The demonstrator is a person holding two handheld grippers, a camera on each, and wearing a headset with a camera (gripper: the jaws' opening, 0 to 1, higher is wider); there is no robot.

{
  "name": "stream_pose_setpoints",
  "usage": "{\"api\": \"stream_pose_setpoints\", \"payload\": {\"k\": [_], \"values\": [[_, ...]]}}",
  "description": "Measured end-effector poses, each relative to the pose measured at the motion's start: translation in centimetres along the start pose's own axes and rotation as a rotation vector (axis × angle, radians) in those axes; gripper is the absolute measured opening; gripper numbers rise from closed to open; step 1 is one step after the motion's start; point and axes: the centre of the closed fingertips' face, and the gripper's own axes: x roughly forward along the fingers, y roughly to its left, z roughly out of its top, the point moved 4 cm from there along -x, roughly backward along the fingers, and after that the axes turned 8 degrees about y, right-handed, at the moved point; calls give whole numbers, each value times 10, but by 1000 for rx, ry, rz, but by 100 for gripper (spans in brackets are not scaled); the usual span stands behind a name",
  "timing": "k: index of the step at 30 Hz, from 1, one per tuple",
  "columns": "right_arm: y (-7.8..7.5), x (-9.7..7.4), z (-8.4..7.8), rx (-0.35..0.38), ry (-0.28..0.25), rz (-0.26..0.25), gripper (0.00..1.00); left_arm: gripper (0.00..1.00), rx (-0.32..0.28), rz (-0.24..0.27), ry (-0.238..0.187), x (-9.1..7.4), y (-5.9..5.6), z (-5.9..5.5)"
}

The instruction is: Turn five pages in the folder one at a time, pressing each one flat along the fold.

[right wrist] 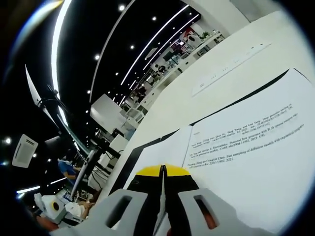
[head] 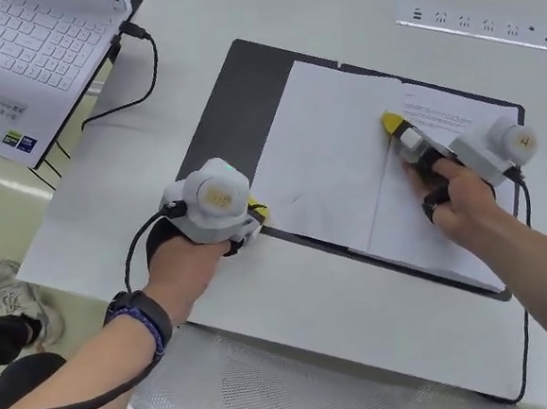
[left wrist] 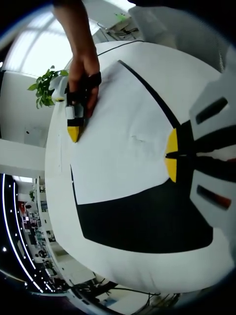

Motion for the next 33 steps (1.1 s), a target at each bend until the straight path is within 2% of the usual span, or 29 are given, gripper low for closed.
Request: {"api": "stream_pose_setpoints", "payload": {"k": [3,9,14,16,20,26,28,31,33], "values": [[0,3,5,-8,3,-6,0,0,1,-1,0,0,0,0],[-20,15,21,18,-26,-23,0,0,2,-3,-1,0,0,0],[-18,22,30,13,-31,-38,0,0,5,-3,2,0,0,0],[-29,31,38,18,-31,-43,0,0,4,-3,1,0,0,0],[-32,34,51,72,-79,-59,0,0,1,-5,-1,0,0,0],[-44,42,60,108,-107,-59,0,0,3,-8,1,-1,-1,0],[-44,42,60,117,-107,-60,0,0,6,-11,1,-1,-1,0],[-41,42,58,79,-100,-59,0,0,6,-14,3,-2,-1,0],[-42,41,55,98,-89,-37,0,0,4,-15,3,-2,0,0]]}}
